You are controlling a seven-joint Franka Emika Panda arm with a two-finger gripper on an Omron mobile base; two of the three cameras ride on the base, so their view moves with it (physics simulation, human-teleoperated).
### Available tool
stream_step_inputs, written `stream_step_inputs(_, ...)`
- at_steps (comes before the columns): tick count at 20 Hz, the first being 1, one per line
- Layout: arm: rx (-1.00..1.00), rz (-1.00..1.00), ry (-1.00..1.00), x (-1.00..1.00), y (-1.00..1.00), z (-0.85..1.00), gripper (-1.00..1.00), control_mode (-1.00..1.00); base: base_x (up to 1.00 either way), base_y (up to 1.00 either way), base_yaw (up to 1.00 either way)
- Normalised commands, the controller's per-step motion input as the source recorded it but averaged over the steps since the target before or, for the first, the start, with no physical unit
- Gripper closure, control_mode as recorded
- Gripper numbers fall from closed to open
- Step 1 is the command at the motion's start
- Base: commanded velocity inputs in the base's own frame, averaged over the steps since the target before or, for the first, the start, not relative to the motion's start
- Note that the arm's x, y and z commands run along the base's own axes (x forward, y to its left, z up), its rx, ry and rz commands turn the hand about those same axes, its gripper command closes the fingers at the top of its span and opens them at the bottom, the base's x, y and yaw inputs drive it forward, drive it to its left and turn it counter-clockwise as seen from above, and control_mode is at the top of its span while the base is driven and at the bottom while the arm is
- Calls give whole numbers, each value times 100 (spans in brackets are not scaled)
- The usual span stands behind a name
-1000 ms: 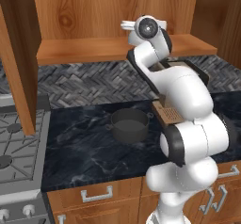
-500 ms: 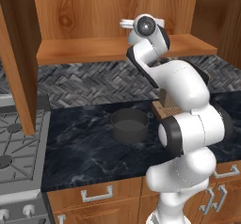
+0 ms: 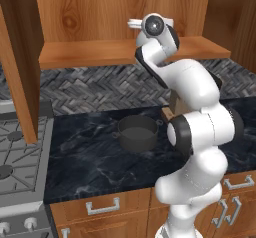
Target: Pick the kettle from the cabinet and place it on a stove burner. Then pick the pot from the counter and place it on another stove burner. Finally, turn both burners on.
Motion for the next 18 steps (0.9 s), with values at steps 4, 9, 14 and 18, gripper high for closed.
stream_step_inputs(4, 0, 0, 0, 23, -5, 0, -100, -100, 0, 0, 0)
stream_step_inputs(9, 0, 0, 0, 23, -8, 0, -100, -100, 0, 0, 0)
stream_step_inputs(14, 0, 0, 0, 29, -2, -2, -100, -100, 0, 0, 0)
stream_step_inputs(18, 0, 0, 0, 16, 0, 0, -100, -100, 0, 0, 0)
